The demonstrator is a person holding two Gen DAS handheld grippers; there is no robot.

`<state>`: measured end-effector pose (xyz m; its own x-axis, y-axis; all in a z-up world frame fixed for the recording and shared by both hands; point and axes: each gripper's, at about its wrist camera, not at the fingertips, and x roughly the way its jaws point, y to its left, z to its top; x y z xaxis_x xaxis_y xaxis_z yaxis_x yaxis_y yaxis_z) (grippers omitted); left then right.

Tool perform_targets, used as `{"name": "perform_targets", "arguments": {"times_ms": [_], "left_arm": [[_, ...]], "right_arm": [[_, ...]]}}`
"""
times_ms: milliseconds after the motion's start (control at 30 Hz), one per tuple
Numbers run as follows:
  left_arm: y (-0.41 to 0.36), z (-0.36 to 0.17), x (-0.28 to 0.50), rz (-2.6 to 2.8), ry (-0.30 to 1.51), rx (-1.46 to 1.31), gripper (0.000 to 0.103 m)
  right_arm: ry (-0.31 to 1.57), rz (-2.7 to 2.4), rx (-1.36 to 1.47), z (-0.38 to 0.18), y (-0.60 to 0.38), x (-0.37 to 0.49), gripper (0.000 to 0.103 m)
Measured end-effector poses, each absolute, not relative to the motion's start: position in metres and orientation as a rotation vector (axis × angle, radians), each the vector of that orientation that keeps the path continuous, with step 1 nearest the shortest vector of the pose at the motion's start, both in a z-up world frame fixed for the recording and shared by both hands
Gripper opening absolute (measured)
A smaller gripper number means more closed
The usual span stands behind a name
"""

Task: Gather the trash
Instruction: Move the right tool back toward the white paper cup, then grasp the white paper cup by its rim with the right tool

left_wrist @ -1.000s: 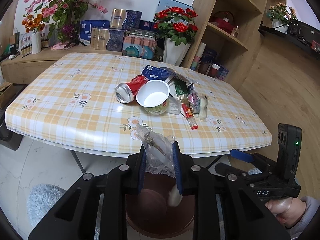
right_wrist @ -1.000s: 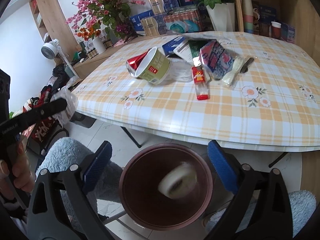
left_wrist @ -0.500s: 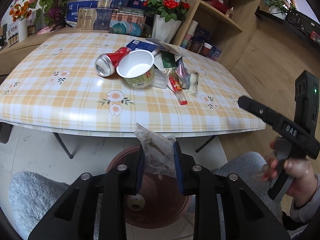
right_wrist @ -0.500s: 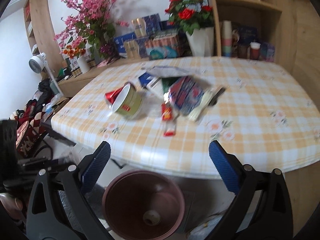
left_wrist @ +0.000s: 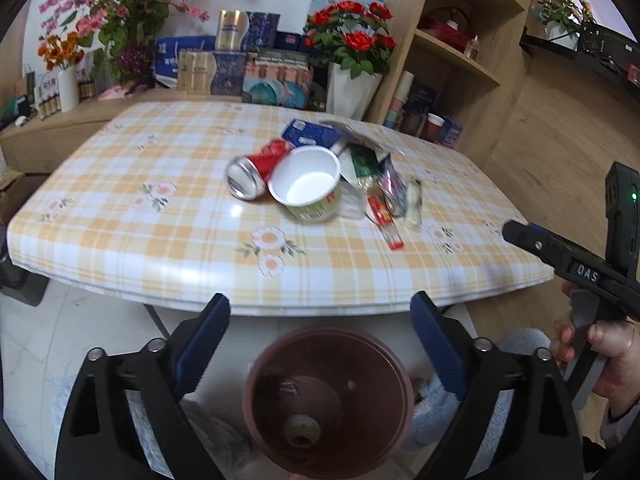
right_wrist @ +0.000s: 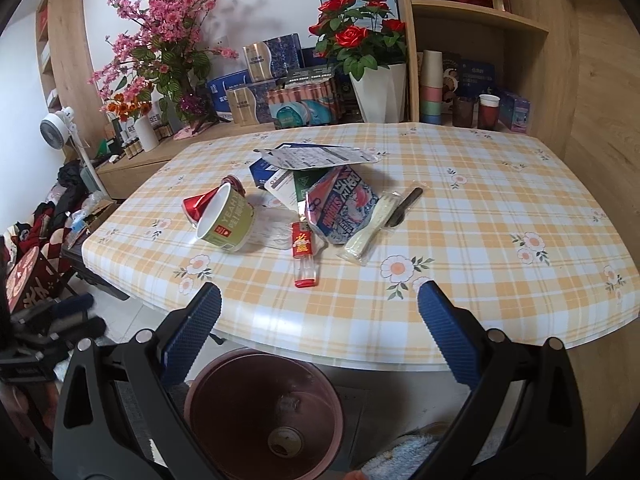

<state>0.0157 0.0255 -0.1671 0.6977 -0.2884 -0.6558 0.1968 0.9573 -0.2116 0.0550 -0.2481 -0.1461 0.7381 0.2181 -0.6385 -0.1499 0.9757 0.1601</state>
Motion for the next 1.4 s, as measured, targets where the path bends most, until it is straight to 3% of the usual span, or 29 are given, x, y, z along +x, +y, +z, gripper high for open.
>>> {"name": "perform_targets", "arguments": {"times_ms": [67,567,1067,1200,1300,1400], "left_arm": [[0.031,-0.160,0.022,-0.243,0.728,-0.120,0.097],[0.068,-0.117,0.075,-0.111,0.598,-0.029,0.097],[0.059,-0.151,0.132,-0.118,0.719,-0.044,0.097],[0.055,-0.154,0.141,-0.124,0.709,-0.034,0.093],[0.056,-0.158,0.151,-0.116,0.732,-0.036,0.084],[0.069,-0.158,0.160,-0.096,0.741,-0.076,0.081]], "right_arm": [[0.706,0.194,0.101,-0.144,-0.251,0.057,0.097],[0.690,0.180,0.152,-0.136,-0.274,0.092,0.097],[0.801,0.178,0.134,-0.177,-0.260,0.136,0.097],[0.840,0.224,0.128,-0.184,-0.245,0.148,0.097],[0.818,0.291,0.086,-0.182,-0.219,0.159,0.097],[0.775,0.342,-0.059,-0.181,-0.180,0.168,0.097]]}}
